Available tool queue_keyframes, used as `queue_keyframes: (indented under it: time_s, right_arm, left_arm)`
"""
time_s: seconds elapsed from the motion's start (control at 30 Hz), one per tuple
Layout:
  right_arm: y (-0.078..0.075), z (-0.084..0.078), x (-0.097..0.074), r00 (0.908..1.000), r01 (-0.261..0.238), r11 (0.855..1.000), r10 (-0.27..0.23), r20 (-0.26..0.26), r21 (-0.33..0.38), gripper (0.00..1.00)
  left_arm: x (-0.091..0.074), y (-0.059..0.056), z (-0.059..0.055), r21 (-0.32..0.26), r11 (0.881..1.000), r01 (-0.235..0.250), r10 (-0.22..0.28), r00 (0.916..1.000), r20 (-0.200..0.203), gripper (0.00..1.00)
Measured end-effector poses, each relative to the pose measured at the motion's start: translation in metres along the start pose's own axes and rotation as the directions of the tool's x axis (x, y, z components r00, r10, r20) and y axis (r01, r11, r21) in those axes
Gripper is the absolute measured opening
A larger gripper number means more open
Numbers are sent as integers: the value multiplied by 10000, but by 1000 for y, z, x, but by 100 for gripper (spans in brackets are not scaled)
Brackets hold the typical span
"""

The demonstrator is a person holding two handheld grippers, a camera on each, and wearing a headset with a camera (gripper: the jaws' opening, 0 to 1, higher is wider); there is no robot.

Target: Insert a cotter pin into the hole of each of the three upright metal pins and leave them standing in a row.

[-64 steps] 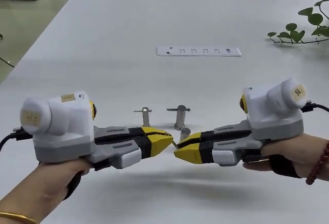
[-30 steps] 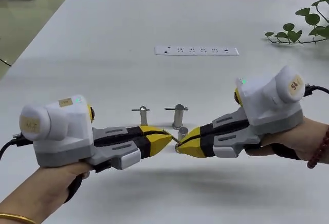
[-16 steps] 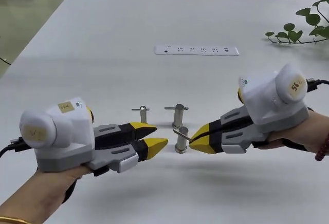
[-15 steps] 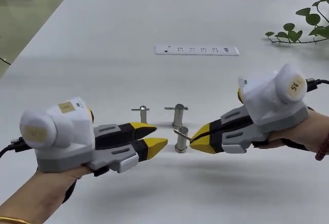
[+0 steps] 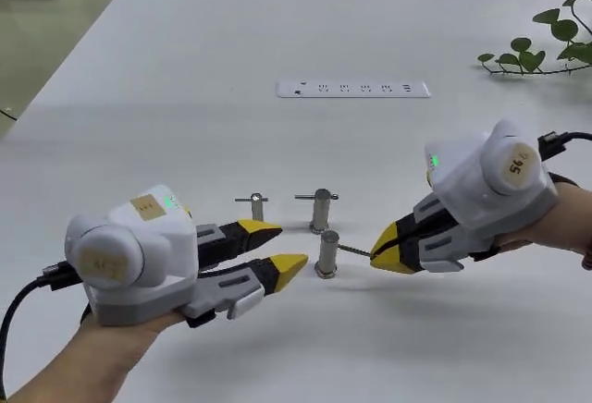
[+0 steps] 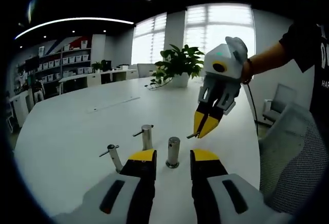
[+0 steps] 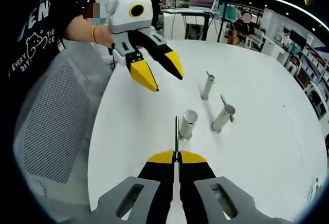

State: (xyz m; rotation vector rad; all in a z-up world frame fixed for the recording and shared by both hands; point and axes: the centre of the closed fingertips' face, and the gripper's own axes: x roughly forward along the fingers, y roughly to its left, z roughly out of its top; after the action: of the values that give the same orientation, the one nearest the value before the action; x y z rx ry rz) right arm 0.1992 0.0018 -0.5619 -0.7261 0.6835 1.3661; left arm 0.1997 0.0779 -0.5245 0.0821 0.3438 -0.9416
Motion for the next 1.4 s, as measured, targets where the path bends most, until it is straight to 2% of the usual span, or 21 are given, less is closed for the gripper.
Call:
queue_keyframes:
  time_s: [0.17, 0.4, 0.63, 1.0, 1.2, 1.4]
  right_arm:
    - [-4, -5, 1, 9996, -44, 9997, 37, -280, -232, 0]
    - [-9, -9, 1, 9979, -106, 9984, 70, -643, -559, 0]
    - [-15, -14, 0, 9954, -230, 9966, 154, -945, -797, 0]
    - [-17, -10, 3, 9922, -525, 9911, 380, -1185, -1221, 0]
    - [-18, -8, 5, 9909, -654, 9886, 483, -1255, -1358, 0]
    - [-17, -5, 8, 9905, -725, 9864, 539, -1268, -1475, 0]
  left_arm:
    - [9, -2, -5, 48, 10000, 71, -70, 9997, -216, 26]
    - [24, 1, -9, 3, 10000, -81, 81, 9991, -419, 26]
    - [36, 0, -19, 202, 9997, -162, 179, 9962, -852, 25]
    - [55, 2, -29, 207, 9995, -246, 267, 9934, -1111, 22]
    - [63, -1, -40, 205, 9996, -170, 198, 9892, -1452, 20]
    - [67, 1, -41, 120, 9997, -206, 221, 9894, -1438, 18]
